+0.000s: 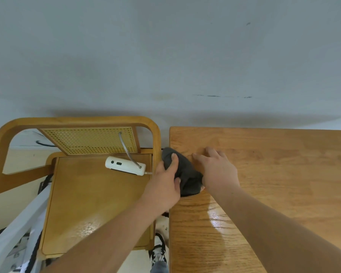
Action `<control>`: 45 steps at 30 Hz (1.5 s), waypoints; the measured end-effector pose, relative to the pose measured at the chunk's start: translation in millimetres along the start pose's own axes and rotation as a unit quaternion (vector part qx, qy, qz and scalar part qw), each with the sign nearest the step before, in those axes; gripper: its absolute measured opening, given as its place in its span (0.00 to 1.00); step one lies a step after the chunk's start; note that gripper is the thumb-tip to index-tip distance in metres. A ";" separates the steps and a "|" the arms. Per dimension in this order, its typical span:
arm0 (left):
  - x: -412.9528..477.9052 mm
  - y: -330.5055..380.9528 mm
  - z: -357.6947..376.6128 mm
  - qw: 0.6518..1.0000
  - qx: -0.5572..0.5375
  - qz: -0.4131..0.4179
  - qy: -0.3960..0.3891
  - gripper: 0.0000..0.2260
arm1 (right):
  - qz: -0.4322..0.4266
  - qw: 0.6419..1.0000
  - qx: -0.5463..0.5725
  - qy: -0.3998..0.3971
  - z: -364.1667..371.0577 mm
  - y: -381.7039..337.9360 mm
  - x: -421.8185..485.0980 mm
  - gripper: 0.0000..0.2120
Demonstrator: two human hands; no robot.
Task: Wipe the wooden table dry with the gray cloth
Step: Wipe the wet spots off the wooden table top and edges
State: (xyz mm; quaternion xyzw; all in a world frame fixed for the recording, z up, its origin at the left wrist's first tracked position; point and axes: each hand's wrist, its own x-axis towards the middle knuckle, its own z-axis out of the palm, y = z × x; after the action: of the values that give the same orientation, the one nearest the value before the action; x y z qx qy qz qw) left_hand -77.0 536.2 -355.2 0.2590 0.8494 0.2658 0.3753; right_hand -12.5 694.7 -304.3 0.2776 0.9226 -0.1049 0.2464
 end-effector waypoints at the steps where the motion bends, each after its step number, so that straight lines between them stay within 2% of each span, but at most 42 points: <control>1: 15.0 4.3 -9.5 1.000 0.007 -0.003 0.000 0.33 | -0.002 1.000 0.000 -0.005 -1.5 0.5 0.6 0.42; 8: 122.1 27.3 -70.1 0.996 0.070 0.014 -0.046 0.30 | 0.020 0.999 0.005 -0.045 -4.2 -0.2 3.0 0.50; 12: 129.5 27.7 -75.1 0.994 0.081 0.040 -0.053 0.25 | 0.025 0.998 0.003 -0.054 -5.8 -0.3 2.0 0.52; 18: 59.0 11.5 -19.6 0.992 0.108 0.042 0.047 0.30 | 0.019 0.999 -0.006 -0.043 -5.2 -1.5 -0.2 0.43; 23: 26.0 0.8 -22.8 0.985 0.146 0.086 0.012 0.27 | -0.028 0.999 -0.006 -0.029 -8.4 12.4 -0.6 0.46; 28: 40.9 14.2 -38.8 0.967 0.248 0.058 -0.025 0.27 | -0.008 0.997 0.074 -0.008 -34.3 53.5 15.2 0.34; 30: 52.5 24.7 -39.4 0.963 0.265 0.035 -0.019 0.28 | 0.001 1.000 0.029 0.003 -46.2 77.2 26.1 0.36; 32: 68.4 36.8 -43.5 0.966 0.258 0.008 -0.018 0.28 | 0.013 0.999 -0.024 -0.027 -53.0 100.0 36.8 0.44; 35: 101.0 58.7 -52.8 0.962 0.274 -0.003 -0.020 0.27 | 0.008 0.999 -0.027 -0.043 -52.6 125.3 47.9 0.50; 39: 137.4 96.3 -60.8 0.969 0.240 -0.032 -0.046 0.22 | -0.021 1.000 -0.015 -0.015 -42.8 136.6 52.9 0.50; 42: 155.1 141.0 -29.4 0.969 0.236 0.009 -0.072 0.18 | -0.017 1.000 -0.016 -0.018 -39.7 137.3 57.5 0.47; 45: 166.9 173.0 5.9 0.972 0.215 0.053 -0.072 0.21 | -0.002 1.000 -0.014 -0.024 -37.6 139.1 59.8 0.35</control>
State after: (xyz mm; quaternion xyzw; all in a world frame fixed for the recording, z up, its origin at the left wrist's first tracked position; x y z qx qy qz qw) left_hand -128.3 769.8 -330.3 0.3967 0.8426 0.0767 0.3559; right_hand 7.7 849.2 -310.7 0.2695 0.9185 -0.0991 0.2718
